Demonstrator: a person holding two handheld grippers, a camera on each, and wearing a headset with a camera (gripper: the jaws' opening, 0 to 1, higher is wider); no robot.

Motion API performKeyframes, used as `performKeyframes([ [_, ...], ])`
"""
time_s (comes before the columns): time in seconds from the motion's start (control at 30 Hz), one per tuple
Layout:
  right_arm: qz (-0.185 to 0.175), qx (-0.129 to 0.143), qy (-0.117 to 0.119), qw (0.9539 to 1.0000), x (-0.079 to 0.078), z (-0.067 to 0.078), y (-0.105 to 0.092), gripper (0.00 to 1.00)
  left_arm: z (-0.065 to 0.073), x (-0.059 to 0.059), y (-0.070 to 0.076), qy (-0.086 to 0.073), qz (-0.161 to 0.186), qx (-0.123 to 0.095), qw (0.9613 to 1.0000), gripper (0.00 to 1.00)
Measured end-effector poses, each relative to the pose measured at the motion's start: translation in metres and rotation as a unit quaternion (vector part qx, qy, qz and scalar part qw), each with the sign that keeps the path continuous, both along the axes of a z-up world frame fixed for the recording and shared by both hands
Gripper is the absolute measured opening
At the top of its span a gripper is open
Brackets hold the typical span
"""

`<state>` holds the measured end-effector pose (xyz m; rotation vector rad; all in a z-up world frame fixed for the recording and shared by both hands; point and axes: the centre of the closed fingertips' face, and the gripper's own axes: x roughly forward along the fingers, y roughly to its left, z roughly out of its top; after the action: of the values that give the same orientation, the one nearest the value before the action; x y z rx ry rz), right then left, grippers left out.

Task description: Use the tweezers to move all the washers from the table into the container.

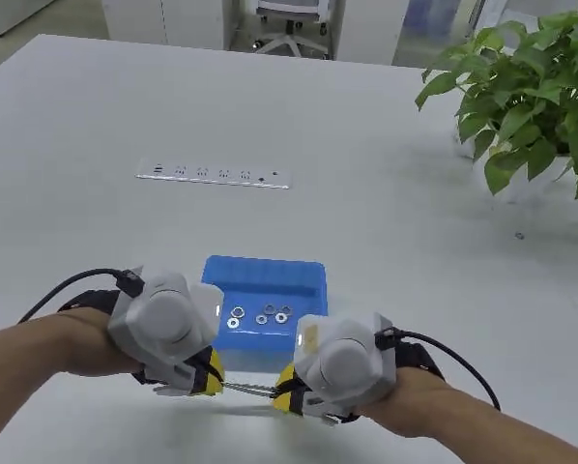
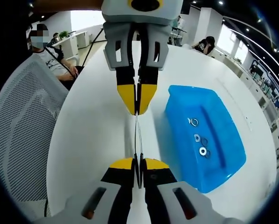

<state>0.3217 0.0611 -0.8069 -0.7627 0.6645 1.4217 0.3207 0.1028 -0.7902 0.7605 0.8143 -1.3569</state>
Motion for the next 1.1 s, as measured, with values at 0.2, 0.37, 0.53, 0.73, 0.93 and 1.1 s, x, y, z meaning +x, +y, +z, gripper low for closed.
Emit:
performKeyframes([
  [0.2,-0.001,0.0,0.008,1.0,-0.002,-0.006,0.002,0.09,-0.01,-0.001,0.002,0.008,-0.001,0.007,0.9999,0.05],
  [0.37,-0.001,-0.002,0.009,1.0,-0.003,-0.009,0.002,0.1,-0.017,-0.004,0.003,0.015,0.001,0.01,0.9998,0.05],
  [0.53,-0.003,0.001,0.01,0.9999,-0.002,-0.009,0.001,0.11,-0.019,-0.004,0.003,0.015,0.008,0.009,0.9998,0.05],
  [0.73,-0.001,0.0,0.012,0.9999,-0.003,-0.01,0.004,0.12,-0.022,-0.007,0.005,0.017,0.006,0.016,0.9997,0.05],
  [0.93,-0.003,0.0,0.017,0.9998,-0.003,-0.01,0.004,0.13,-0.024,-0.007,0.006,0.017,0.008,0.018,0.9996,0.05],
  [1.1,0.0,-0.003,0.015,0.9999,-0.004,-0.009,0.004,0.15,-0.024,-0.007,0.007,0.015,0.008,0.02,0.9997,0.05],
])
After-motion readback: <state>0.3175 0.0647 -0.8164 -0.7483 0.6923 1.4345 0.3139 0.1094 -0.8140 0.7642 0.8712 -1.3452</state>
